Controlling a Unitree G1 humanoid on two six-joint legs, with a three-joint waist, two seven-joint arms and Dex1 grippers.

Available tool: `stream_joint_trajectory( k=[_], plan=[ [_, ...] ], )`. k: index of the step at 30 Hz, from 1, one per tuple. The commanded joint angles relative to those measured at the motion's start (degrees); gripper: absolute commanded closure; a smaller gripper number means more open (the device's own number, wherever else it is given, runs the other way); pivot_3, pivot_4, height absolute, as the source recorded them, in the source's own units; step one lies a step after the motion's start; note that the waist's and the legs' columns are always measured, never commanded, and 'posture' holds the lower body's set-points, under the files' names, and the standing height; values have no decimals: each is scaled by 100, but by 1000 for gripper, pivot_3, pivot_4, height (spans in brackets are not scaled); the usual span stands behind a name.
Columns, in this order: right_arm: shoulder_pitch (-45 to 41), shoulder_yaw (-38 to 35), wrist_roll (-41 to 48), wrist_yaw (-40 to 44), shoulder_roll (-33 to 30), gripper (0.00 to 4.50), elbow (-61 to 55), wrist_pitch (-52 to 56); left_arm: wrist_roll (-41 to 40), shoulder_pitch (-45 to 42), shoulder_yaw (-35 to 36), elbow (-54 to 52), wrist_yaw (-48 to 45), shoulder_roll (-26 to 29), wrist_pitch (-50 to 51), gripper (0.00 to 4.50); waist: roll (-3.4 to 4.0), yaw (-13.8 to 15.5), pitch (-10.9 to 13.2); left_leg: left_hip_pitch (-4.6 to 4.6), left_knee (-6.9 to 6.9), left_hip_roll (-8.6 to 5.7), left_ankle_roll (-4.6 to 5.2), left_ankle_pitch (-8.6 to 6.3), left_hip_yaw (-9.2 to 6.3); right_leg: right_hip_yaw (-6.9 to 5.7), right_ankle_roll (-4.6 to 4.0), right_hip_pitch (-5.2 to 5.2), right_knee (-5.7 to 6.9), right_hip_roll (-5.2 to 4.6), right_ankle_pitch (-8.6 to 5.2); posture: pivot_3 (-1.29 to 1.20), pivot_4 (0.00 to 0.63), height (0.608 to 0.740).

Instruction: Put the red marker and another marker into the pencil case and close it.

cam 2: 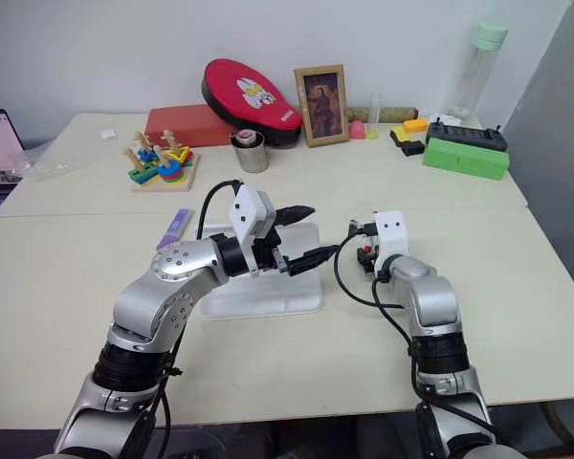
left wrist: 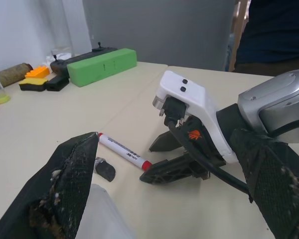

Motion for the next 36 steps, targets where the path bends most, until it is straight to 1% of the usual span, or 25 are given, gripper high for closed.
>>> stream_joint_trajectory(
  k=[1, 5, 6, 7, 10, 12, 15, 18, 21, 23, 25, 27, 28, 30, 33, 36],
  plan=[
    [-23, 82, -172, -157, -83, 2365, 253, -183, 26, -27, 124, -188, 53, 3, -109, 0, 0, 0, 0, 0, 0, 0, 0, 0, 0, 0, 2, 0, 0, 0, -1, 0, 150, 740],
    [-59, 2, -140, -282, -62, 3221, 413, -315, 48, -6, 114, -148, 73, -8, -116, 0, 0, 2, 0, 0, 1, 0, 0, 0, 0, 0, 0, 0, 1, 0, 1, 0, 150, 740],
    [-90, -59, -132, -337, -59, 3580, 438, -391, 43, 1, 126, -144, 89, -17, -111, 0, 0, 3, 0, 0, 1, 0, 0, 0, 0, 0, -1, 0, 1, 0, 1, 0, 150, 740],
    [-112, -100, -126, -376, -59, 3687, 453, -446, 40, 4, 136, -142, 101, -22, -107, 0, 0, 6, 0, -1, 1, 0, 0, 0, 0, 0, -1, 0, 1, 0, 2, 0, 150, 740],
    [-260, -356, -13, -530, -4, 4227, 420, -701, 65, 15, 195, -167, 128, 29, -124, 0, 0, 24, 0, -2, 1, 0, 0, 0, -1, 0, -1, 0, 1, 0, 2, 0, 150, 740],
    [-483, -440, 150, -367, -35, 4226, 218, -1101, -104, 129, 442, -390, 85, 194, 2, 0, 1, 15, 1, -5, 1, -1, 0, 0, -1, 0, -1, -2, 0, 0, 2, 0, 150, 740],
    [-800, -482, 467, 162, -159, 4226, 7, -1562, -433, 526, 901, -901, -45, 584, 265, 0, 11, -84, 7, -10, -9, 0, 0, 0, 3, 6, -2, -15, -1, 0, 1, 0, 150, 740],
    [-954, -224, 782, 1219, -465, 4226, -231, -2200, -731, 1031, 1425, -1382, -79, 994, 546, 0, 13, -171, 8, -8, -19, 1, 1, -1, -1, 2, -6, -16, -2, 1, -2, 0, 150, 740],
    [-1078, -169, 1272, 2091, -653, 4226, -461, -2422, -1040, 1623, 1930, -1844, -115, 1321, 734, 0, 14, -169, 9, -7, -24, 1, 4, -2, -1, 2, -7, -15, -6, 0, -6, 0, 150, 740],
    [-1175, 202, 1840, 3204, -889, 4226, -848, -2208, -1085, 2579, 2571, -2160, -206, 1524, 730, 0, 15, -182, 10, -8, -25, 1, 4, -3, -1, 1, -7, -14, -8, 0, -7, 0, 150, 740],
    [-1156, 741, 1996, 3916, -1161, 4226, -1106, -1995, -1050, 3280, 2963, -2319, -251, 1662, 703, 0, 18, -190, 11, -6, -26, 1, 5, -4, 6, 10, -7, -14, -11, -1, -7, 0, 150, 740],
    [-1120, 1145, 1830, 4196, -1369, 4226, -1161, -2062, -952, 3603, 3088, -2349, -236, 1746, 614, 0, 18, -141, 11, -5, -26, 2, 5, -4, 1, 1, -13, -15, -7, -1, -11, 0, 150, 740],
    [-1124, 1564, 1574, 4386, -1491, 4226, -1129, -2188, -865, 3834, 3202, -2332, -237, 1768, 529, 0, 16, -116, 11, -5, -24, 5, 5, -4, -2, -7, -18, -13, -6, -1, -14, 0, 150, 740],
    [-1157, 2148, 1239, 4608, -1616, 4226, -1050, -2317, -797, 4116, 3370, -2307, -215, 1779, 438, 0, 14, -95, 9, -6, -21, 4, 4, -4, -3, -9, -22, -13, -7, -1, -41, 0, 150, 740],
    [-1281, 2823, 718, 4568, -1455, 4226, -641, -2491, -729, 4432, 3611, -2237, -172, 1772, 321, 0, 11, -92, 8, -5, -11, 0, 1, -2, 7, 13, -27, -12, -9, -2, -49, 0, 150, 740],
    [-1405, 3065, 402, 4550, -1258, 4226, -132, -2768, -729, 4617, 3727, -2242, -191, 1773, 270, 0, 10, -107, 8, -5, -11, 0, 1, -2, 6, 15, -27, -12, -7, -1, -49, 0, 150, 740]
  ],
)
